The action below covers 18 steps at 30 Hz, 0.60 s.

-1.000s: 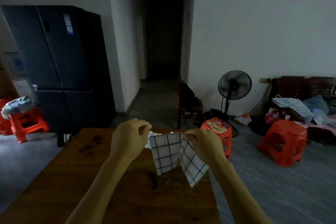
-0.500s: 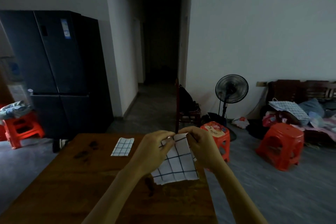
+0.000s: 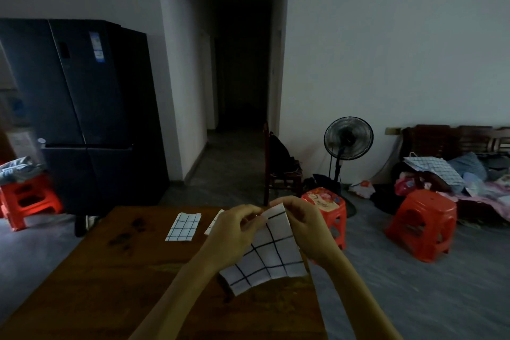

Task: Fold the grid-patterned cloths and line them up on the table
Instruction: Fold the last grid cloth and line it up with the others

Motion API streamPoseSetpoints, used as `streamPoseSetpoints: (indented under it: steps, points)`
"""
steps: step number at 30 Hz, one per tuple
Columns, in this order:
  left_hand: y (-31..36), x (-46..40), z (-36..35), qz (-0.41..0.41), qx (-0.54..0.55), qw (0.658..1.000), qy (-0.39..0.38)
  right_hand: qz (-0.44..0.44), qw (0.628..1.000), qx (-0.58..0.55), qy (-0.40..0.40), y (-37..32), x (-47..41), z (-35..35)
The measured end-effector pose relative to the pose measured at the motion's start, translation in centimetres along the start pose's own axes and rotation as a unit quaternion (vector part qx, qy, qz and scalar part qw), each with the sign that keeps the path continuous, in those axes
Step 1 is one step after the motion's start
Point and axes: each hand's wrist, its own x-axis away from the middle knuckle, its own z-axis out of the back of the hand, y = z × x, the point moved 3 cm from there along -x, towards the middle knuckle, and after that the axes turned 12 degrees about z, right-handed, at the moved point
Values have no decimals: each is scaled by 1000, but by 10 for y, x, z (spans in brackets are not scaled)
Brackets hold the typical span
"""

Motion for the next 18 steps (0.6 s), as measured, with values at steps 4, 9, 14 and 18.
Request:
streamPoseSetpoints:
  steps: [4, 9, 14, 18]
  points:
    - [-4, 2, 2, 5, 17, 1000, -3, -12, 1000, -22, 3, -3, -1, -1]
    - [-12, 0, 4, 14, -25, 999, 30, -8, 998, 47, 42, -8, 0, 1]
    - [-10, 0, 6, -3, -43, 998, 48, 14, 981, 195, -11, -7, -3, 1]
    - [-19, 4, 10, -3, -69, 997, 41, 1, 988, 147, 37, -5, -4, 8]
